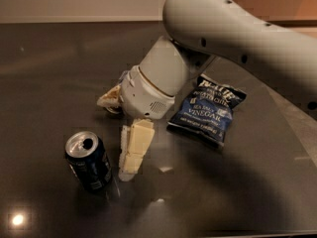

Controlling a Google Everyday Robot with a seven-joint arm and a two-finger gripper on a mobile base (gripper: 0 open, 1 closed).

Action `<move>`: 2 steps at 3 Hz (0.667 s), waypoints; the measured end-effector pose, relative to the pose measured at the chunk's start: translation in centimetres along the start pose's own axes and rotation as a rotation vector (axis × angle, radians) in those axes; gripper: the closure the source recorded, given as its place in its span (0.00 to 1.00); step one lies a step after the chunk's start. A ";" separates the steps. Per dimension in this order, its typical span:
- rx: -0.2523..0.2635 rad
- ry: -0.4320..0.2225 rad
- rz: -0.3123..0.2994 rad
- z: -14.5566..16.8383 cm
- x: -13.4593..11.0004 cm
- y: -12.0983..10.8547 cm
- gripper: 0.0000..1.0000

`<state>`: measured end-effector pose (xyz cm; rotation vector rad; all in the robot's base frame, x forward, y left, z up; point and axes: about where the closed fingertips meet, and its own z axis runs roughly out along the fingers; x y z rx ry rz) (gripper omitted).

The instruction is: Pick pepsi can

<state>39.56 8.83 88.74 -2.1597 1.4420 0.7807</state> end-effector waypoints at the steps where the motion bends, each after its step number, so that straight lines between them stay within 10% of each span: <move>1: -0.041 -0.059 -0.035 1.2 -1.6 0.4 0.00; 2: -0.069 -0.083 -0.058 2.0 -2.5 0.8 0.00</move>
Offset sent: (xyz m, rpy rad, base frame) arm -0.0251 0.0360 -0.0006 0.0947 0.0661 0.1321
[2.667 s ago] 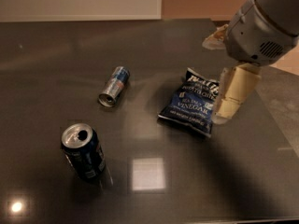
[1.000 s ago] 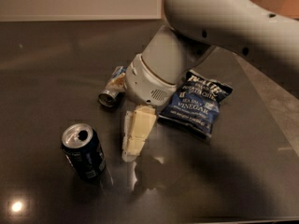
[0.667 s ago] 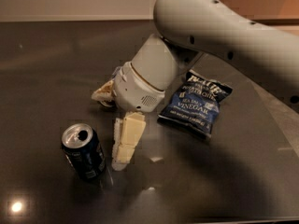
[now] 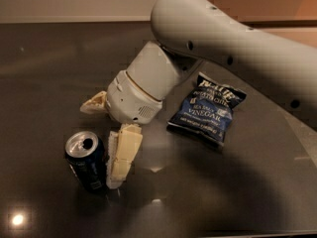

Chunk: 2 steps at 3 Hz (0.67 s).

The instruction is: Pick pepsi can

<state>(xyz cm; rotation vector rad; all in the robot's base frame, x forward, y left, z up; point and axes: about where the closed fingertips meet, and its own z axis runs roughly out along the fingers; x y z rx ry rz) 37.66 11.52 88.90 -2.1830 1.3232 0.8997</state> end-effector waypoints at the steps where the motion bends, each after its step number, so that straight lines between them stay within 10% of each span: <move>1: -0.024 -0.009 -0.015 0.6 -0.4 0.4 0.16; 2: -0.039 -0.014 -0.025 1.0 -0.8 0.6 0.36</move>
Offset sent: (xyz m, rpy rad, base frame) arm -0.0130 0.0118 -0.0029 0.0130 0.0287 0.0641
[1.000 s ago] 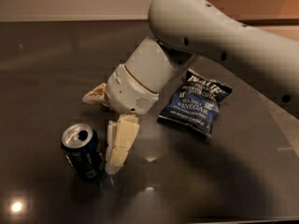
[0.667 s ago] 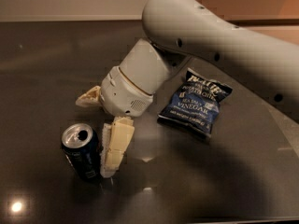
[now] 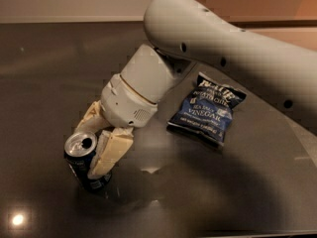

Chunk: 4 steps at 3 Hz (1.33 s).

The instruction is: Pick pepsi can

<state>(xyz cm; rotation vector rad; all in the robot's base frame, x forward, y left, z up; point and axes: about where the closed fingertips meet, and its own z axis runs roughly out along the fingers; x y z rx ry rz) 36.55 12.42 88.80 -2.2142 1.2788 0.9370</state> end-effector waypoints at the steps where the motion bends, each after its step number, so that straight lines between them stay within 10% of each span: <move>1: -0.010 -0.004 -0.004 0.1 -0.2 0.1 0.60; 3: 0.017 0.007 0.012 -3.4 -0.7 -1.0 1.00; 4: 0.035 0.016 0.014 -5.6 -1.0 -1.5 1.00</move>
Offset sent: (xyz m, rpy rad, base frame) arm 0.0184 -0.0094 0.0179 -0.0016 0.0197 -0.0195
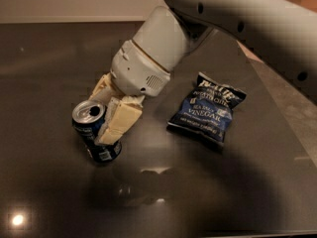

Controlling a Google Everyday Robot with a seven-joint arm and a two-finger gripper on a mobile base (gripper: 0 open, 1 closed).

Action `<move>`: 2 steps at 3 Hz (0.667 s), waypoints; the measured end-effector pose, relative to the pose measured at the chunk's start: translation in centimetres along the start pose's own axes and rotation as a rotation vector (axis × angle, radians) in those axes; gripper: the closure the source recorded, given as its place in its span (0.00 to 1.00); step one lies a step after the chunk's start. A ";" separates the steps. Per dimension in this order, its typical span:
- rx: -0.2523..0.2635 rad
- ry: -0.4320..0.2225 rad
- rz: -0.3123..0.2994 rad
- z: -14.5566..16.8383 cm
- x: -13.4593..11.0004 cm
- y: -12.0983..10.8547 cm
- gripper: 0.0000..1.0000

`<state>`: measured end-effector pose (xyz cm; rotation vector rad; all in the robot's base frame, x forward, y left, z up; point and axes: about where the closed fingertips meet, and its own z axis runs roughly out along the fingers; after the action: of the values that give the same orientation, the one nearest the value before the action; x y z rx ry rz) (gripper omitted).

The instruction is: Pick pepsi can

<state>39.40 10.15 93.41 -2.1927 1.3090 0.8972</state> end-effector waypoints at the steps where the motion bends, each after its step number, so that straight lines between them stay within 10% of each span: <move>1: 0.014 -0.005 -0.015 -2.6 -0.9 0.2 1.00; 2: 0.033 -0.027 -0.047 -6.0 -2.5 0.7 1.00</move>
Offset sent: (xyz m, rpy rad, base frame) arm 0.0046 -0.0378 0.0661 0.0525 -0.0335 0.0165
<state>39.73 7.46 99.31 -2.1696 1.2459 0.8775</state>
